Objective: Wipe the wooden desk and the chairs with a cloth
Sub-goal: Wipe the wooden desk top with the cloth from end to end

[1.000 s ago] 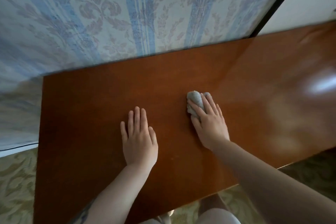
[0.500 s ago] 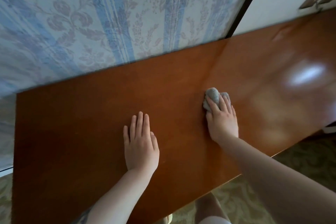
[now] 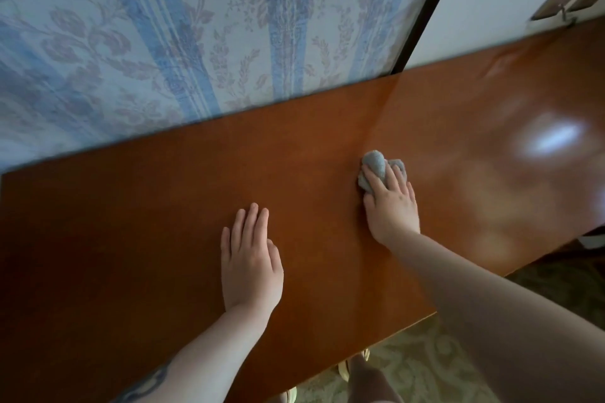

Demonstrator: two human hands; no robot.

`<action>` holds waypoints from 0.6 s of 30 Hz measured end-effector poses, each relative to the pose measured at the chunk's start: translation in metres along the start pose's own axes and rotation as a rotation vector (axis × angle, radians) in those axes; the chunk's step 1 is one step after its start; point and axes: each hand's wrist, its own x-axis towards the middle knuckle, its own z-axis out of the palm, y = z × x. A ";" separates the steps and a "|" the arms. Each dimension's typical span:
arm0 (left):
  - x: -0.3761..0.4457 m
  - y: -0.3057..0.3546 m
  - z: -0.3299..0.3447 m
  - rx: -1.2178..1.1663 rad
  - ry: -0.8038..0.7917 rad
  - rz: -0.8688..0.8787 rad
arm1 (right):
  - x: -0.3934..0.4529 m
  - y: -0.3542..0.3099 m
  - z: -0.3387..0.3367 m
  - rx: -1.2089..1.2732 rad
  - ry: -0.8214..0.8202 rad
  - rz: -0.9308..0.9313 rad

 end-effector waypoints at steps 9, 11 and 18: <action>-0.009 0.006 -0.003 -0.066 0.082 -0.002 | -0.112 0.026 0.017 -0.297 -0.201 -1.143; -0.024 0.018 0.002 -0.080 0.100 0.012 | -0.077 0.068 0.008 -0.435 -0.143 -1.266; -0.028 0.039 0.012 -0.034 0.080 -0.108 | -0.090 -0.010 0.033 -0.016 0.057 -0.455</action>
